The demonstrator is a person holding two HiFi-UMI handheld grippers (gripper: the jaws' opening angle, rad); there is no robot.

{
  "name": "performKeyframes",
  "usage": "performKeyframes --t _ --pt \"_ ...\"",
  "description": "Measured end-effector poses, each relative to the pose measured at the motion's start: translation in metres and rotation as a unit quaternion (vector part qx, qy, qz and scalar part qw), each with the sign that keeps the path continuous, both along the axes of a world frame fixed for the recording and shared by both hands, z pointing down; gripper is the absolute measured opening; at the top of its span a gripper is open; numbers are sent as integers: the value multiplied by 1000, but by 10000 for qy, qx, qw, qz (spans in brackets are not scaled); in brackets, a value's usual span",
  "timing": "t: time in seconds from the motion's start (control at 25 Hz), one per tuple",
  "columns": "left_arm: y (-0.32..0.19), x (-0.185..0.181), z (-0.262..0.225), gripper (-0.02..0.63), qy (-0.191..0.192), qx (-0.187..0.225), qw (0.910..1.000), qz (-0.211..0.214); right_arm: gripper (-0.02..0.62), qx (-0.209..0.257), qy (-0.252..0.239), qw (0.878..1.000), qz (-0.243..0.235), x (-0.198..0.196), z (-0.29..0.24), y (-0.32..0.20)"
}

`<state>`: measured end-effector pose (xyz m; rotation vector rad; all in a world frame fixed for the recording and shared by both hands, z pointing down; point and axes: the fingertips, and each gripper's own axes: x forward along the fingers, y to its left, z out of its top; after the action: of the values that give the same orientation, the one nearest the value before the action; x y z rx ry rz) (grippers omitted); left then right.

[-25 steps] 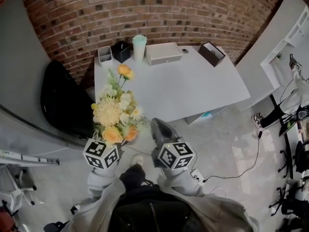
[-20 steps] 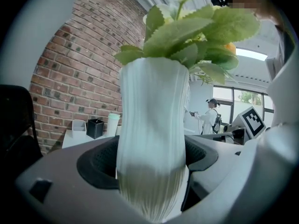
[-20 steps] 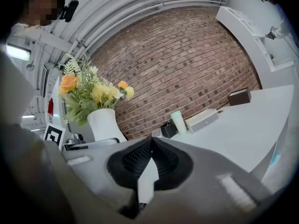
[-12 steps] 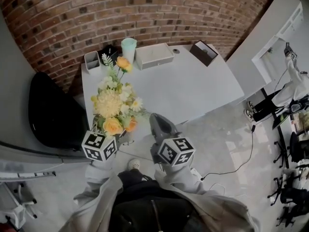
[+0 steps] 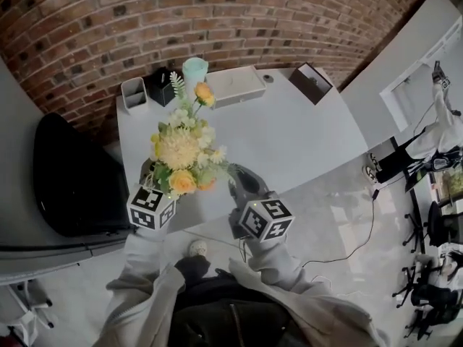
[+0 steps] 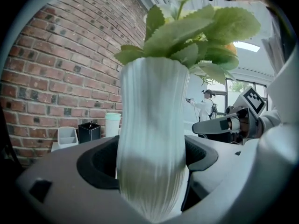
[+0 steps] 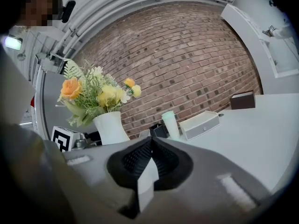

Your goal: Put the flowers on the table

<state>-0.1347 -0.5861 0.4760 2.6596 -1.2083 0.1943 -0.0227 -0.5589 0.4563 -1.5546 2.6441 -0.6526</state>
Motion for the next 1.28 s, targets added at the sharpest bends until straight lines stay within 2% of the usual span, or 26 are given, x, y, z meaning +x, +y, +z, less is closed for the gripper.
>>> performKeyframes --t 0.32,0.56,0.92,1.08,1.28 --pt "-44 2 36 405 -169 87 9998 90 -2 -337 169 9993 65 -2 31 -27" --pt "-60 -4 54 405 -363 350 9987 -109 -1 -523 391 9979 56 -4 49 -32" --pt "-67 -1 58 405 -155 826 9963 -175 -1 -642 592 9962 18 0 58 -28" --pt "-63 2 64 405 -250 1092 9936 -123 -1 -620 708 9955 -79 2 54 -25" --pt "-63 1 63 408 -330 1158 9924 -241 -1 -556 756 9955 -118 4 49 -22"
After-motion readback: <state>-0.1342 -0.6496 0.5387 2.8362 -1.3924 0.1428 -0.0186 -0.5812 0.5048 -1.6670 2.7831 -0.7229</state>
